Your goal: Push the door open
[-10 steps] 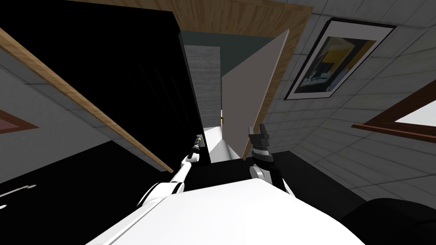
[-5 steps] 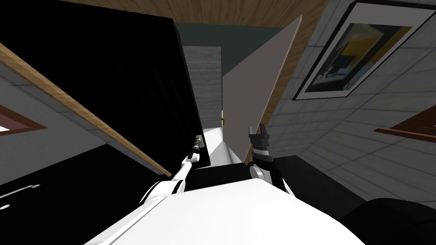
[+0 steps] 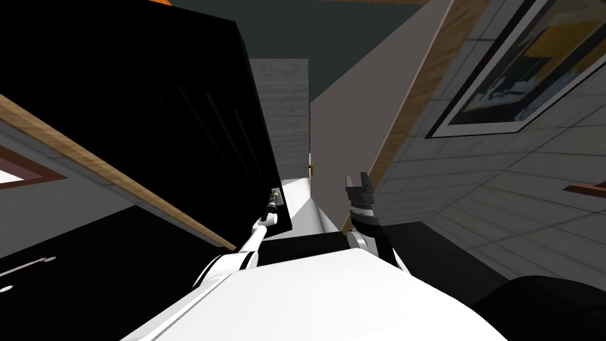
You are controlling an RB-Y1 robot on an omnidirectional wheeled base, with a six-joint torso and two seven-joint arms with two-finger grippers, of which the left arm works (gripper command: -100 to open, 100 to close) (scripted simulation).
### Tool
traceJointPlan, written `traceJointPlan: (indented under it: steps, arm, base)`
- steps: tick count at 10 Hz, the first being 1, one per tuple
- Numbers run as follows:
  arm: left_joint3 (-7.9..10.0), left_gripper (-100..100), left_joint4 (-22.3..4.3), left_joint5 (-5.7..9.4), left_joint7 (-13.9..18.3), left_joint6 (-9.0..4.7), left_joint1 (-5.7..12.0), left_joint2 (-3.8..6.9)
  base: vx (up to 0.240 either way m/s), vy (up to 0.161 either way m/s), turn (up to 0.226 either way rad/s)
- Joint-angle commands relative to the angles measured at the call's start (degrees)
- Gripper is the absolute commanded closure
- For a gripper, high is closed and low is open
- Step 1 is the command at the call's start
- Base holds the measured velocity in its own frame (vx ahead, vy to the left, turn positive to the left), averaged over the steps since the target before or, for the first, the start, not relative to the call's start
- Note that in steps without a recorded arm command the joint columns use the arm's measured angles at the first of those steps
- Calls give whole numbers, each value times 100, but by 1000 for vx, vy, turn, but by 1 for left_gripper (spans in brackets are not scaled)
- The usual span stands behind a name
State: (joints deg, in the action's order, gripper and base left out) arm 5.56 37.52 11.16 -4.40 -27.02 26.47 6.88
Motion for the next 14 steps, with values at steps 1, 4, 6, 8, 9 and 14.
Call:
traceJointPlan:
  steps: [1,4,6,8,9,14]
  arm:
    - [196,100,-15,39,-144,-62,76,45]
    - [425,100,-72,83,-346,-99,121,-8]
    - [568,100,-107,110,-472,-123,150,-45]
    - [663,100,-131,129,-556,-138,169,-70]
    - [757,100,-155,147,-640,-154,188,-97]
    - [1120,100,-245,216,-960,-213,260,-213]
  base:
    - [171,-69,71]
    - [158,-58,79]
    - [183,-65,78]
    - [98,-28,27]
    - [160,-67,103]
    - [150,-55,73]
